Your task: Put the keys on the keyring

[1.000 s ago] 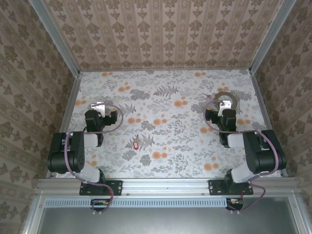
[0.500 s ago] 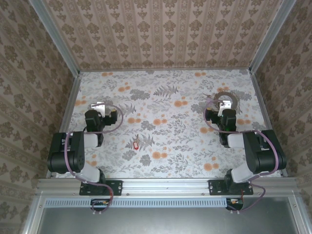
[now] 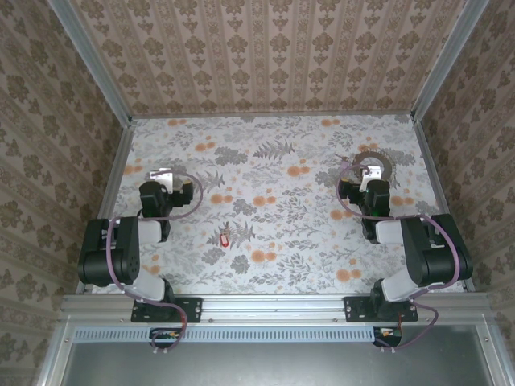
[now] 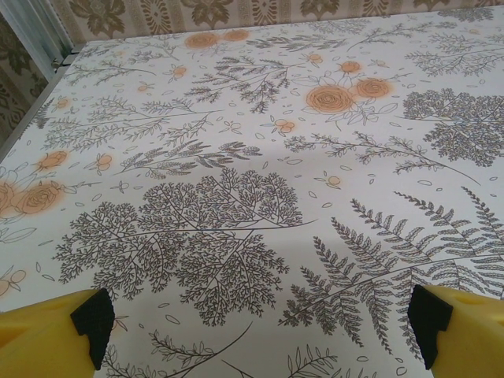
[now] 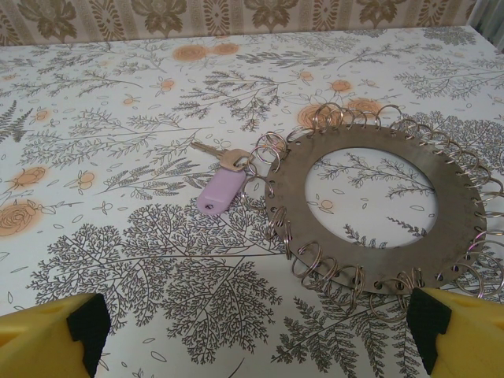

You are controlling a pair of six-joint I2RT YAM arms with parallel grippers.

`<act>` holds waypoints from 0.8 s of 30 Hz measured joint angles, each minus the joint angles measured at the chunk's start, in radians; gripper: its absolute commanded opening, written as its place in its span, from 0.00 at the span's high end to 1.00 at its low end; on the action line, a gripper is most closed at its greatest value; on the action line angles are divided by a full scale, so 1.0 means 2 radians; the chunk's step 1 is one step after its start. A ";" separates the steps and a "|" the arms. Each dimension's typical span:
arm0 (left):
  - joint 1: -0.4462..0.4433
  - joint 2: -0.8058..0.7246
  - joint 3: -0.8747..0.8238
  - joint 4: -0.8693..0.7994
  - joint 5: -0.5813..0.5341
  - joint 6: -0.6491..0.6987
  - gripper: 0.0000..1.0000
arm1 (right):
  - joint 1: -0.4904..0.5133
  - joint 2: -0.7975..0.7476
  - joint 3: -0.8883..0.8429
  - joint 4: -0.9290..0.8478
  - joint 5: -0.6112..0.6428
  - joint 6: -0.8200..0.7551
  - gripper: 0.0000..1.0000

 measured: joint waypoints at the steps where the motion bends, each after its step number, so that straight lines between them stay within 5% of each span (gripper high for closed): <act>1: 0.000 -0.009 0.001 -0.013 0.003 0.001 0.00 | 0.000 -0.002 0.000 -0.001 0.001 0.000 0.01; 9: -0.002 -0.228 0.137 -0.265 0.011 -0.026 0.00 | -0.001 -0.174 0.089 -0.202 0.034 0.021 0.00; 14: 0.000 -0.250 0.264 -0.394 -0.010 -0.093 0.00 | -0.008 -0.209 0.193 -0.298 0.059 0.081 0.00; 19: 0.019 -0.190 0.286 -0.470 0.007 -0.131 0.00 | -0.044 -0.124 0.274 -0.398 0.037 0.134 0.00; 24: 0.014 -0.118 0.276 -0.519 0.058 -0.153 0.00 | -0.072 0.047 0.370 -0.495 -0.016 0.145 0.00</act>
